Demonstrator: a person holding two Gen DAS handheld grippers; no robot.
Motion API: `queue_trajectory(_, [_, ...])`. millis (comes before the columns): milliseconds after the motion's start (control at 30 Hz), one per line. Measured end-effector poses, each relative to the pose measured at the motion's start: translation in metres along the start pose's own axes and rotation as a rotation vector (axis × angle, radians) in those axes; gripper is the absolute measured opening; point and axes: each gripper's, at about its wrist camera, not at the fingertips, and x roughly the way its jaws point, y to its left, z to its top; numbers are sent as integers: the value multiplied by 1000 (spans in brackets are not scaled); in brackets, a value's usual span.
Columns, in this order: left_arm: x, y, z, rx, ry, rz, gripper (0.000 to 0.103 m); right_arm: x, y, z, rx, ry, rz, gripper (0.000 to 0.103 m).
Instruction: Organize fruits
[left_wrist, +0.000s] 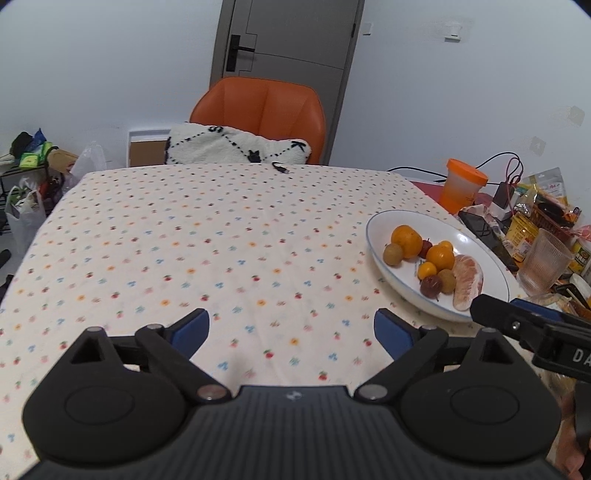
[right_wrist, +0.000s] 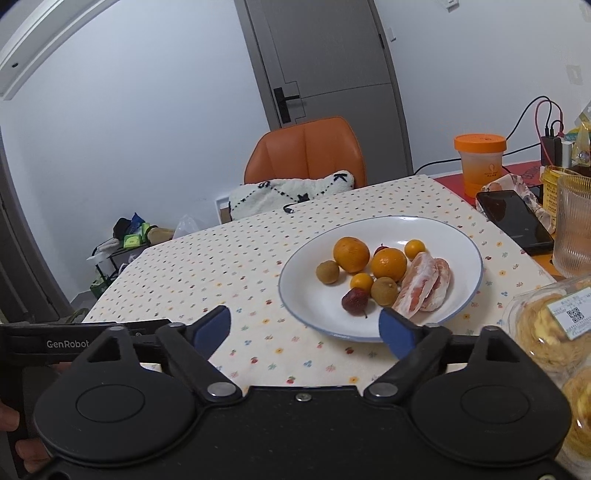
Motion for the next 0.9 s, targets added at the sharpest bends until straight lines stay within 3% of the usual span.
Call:
queue_trajectory(233, [-23, 2, -8, 9, -13, 17, 96, -17, 12, -4, -28, -3, 5, 103])
queue_trajectory(433, [-41, 3, -12, 19, -27, 44, 103, -33, 23, -6, -49, -9, 13, 103])
queue_trajectory(900, [-81, 16, -21, 20, -39, 59, 103, -64, 40, -6, -72, -22, 36, 103])
